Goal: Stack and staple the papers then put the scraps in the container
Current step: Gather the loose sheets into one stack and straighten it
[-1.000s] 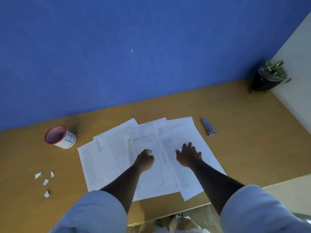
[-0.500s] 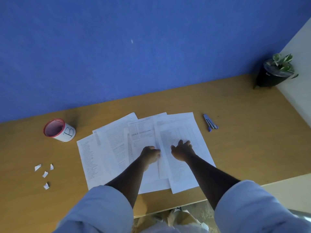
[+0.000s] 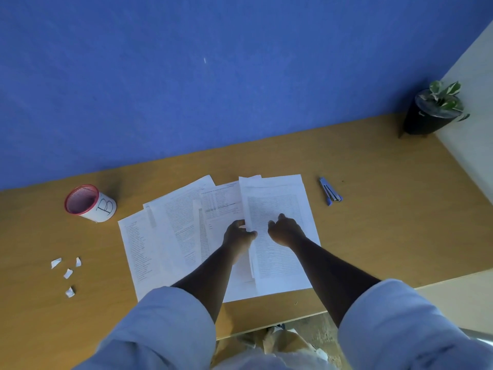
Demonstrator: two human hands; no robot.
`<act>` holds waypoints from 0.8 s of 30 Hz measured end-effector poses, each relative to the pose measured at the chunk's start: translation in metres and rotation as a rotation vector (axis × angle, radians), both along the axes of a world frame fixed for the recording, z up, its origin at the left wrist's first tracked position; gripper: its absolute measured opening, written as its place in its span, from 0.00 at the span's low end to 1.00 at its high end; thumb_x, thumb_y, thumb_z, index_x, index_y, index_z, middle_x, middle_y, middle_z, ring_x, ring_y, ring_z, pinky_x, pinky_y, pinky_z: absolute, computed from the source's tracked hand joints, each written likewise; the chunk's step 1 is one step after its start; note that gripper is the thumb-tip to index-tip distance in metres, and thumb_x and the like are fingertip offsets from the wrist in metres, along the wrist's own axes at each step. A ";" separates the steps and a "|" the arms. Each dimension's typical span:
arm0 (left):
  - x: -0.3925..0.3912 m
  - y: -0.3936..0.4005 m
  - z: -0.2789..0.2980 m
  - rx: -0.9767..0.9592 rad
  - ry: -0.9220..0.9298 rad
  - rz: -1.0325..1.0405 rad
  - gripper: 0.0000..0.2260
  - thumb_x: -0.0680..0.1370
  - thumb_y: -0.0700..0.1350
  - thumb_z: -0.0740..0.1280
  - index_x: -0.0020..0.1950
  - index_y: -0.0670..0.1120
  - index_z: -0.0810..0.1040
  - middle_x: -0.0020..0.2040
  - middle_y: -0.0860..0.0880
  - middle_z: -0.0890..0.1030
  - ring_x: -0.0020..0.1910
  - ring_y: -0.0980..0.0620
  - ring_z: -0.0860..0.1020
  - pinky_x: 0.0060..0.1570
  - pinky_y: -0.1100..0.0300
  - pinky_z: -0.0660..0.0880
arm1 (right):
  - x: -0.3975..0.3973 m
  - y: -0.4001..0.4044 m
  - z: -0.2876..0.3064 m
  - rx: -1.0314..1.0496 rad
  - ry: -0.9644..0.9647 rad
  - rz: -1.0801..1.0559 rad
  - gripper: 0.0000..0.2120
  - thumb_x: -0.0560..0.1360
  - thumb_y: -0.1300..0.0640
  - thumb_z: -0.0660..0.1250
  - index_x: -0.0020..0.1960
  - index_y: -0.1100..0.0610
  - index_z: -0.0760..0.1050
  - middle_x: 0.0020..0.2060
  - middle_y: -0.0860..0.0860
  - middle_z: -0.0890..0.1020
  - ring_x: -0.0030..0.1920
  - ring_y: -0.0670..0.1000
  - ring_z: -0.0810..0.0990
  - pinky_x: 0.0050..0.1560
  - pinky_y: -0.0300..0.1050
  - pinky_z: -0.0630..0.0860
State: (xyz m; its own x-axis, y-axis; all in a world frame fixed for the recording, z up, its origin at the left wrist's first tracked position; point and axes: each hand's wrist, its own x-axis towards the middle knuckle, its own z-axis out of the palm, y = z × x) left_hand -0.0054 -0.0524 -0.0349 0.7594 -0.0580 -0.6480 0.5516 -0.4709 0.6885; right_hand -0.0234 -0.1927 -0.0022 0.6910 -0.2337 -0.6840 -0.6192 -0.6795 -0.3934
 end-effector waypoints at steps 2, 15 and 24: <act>0.001 -0.001 0.002 0.033 -0.033 -0.031 0.18 0.76 0.43 0.72 0.64 0.51 0.75 0.61 0.50 0.80 0.54 0.50 0.79 0.56 0.54 0.81 | 0.002 -0.003 0.003 -0.006 -0.016 -0.025 0.26 0.81 0.49 0.53 0.75 0.60 0.59 0.72 0.58 0.68 0.69 0.59 0.70 0.65 0.51 0.69; 0.017 0.016 0.014 0.098 -0.093 0.114 0.16 0.83 0.52 0.59 0.64 0.45 0.77 0.60 0.48 0.80 0.48 0.52 0.78 0.39 0.63 0.73 | 0.007 -0.031 0.011 -0.012 -0.033 -0.326 0.18 0.71 0.61 0.58 0.61 0.61 0.70 0.51 0.54 0.78 0.44 0.54 0.77 0.36 0.43 0.73; 0.014 0.025 0.026 0.062 0.030 0.209 0.19 0.81 0.63 0.59 0.60 0.49 0.73 0.55 0.50 0.78 0.49 0.52 0.76 0.45 0.59 0.73 | -0.002 -0.028 0.002 0.038 0.020 -0.374 0.07 0.71 0.60 0.58 0.46 0.62 0.72 0.37 0.53 0.76 0.32 0.50 0.73 0.28 0.39 0.66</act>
State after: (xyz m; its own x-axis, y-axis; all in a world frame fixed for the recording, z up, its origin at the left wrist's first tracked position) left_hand 0.0084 -0.0274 -0.0087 0.7309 0.1392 -0.6681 0.6615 -0.3855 0.6433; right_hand -0.0250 -0.2204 -0.0002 0.5489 -0.4421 -0.7094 -0.8299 -0.3900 -0.3990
